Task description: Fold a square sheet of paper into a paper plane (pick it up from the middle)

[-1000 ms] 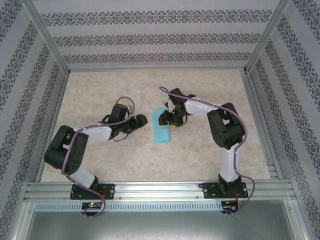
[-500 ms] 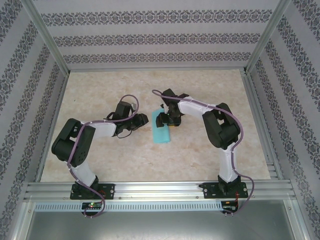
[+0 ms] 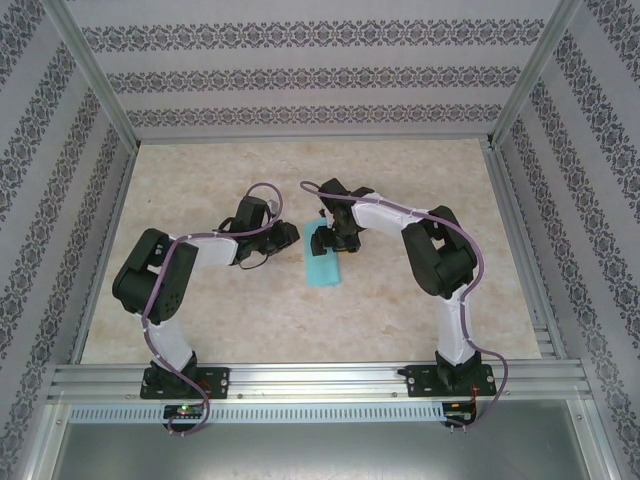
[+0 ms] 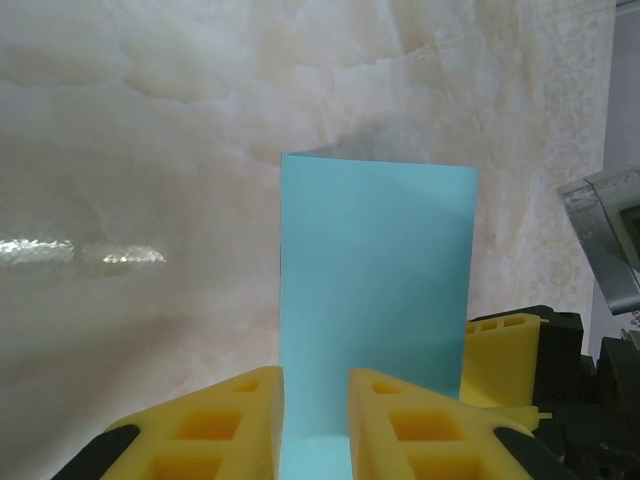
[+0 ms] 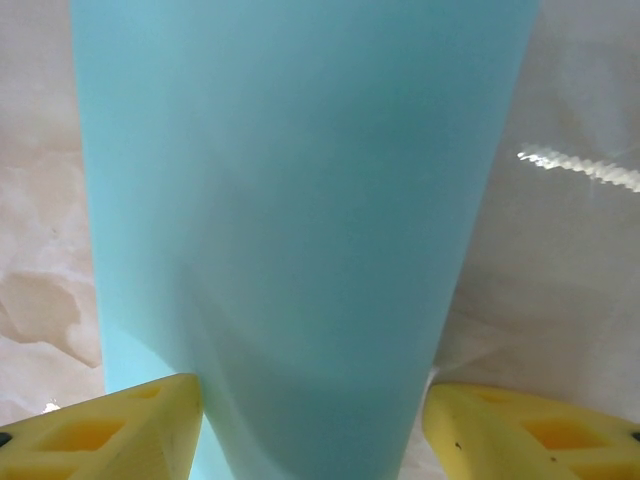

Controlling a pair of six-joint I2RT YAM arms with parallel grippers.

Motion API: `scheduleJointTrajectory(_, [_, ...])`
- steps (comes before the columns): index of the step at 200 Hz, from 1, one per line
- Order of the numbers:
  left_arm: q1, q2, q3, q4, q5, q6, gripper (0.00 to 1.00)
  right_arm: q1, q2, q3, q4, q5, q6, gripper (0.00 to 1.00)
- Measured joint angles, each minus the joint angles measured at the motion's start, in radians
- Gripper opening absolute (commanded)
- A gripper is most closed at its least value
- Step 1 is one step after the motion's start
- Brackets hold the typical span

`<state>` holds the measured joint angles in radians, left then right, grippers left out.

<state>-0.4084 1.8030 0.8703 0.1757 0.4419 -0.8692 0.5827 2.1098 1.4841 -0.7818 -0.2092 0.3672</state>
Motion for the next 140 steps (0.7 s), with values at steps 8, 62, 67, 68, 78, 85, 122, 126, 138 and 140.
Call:
scheduleJointTrajectory(8, [0.000, 0.005, 0.003, 0.000, 0.003, 0.000, 0.23, 0.000, 0.001, 0.000, -0.001, 0.001, 0.000, 0.65])
scheduleJointTrajectory(62, [0.000, 0.034, 0.022, 0.001, 0.033, 0.000, 0.19, 0.000, 0.009, 0.011, -0.011, 0.003, 0.001, 0.65])
scheduleJointTrajectory(67, [0.000, 0.037, 0.023, 0.001, 0.036, 0.000, 0.19, 0.000, 0.010, 0.012, -0.012, 0.003, 0.001, 0.65])
scheduleJointTrajectory(68, [0.000, 0.037, 0.023, 0.001, 0.037, 0.000, 0.19, 0.000, 0.010, 0.012, -0.013, 0.003, 0.001, 0.65])
scheduleJointTrajectory(78, [0.000, 0.041, 0.023, 0.001, 0.042, 0.000, 0.19, 0.000, 0.013, 0.014, -0.015, 0.003, 0.002, 0.65])
scheduleJointTrajectory(85, [0.000, 0.042, 0.023, 0.001, 0.045, 0.000, 0.18, 0.000, 0.014, 0.016, -0.017, 0.003, 0.004, 0.65])
scheduleJointTrajectory(122, [0.000, 0.046, 0.023, 0.003, 0.059, 0.000, 0.15, 0.003, 0.019, 0.022, -0.023, 0.008, 0.008, 0.65])
scheduleJointTrajectory(126, [0.000, 0.048, 0.024, 0.003, 0.060, 0.000, 0.16, 0.004, 0.019, 0.022, -0.023, 0.010, 0.008, 0.65])
scheduleJointTrajectory(138, [-0.001, 0.053, 0.027, 0.003, 0.067, 0.000, 0.15, 0.006, 0.019, 0.022, -0.024, 0.019, 0.008, 0.65])
scheduleJointTrajectory(140, [-0.001, 0.054, 0.027, 0.003, 0.067, 0.000, 0.15, 0.007, 0.019, 0.023, -0.024, 0.021, 0.008, 0.65])
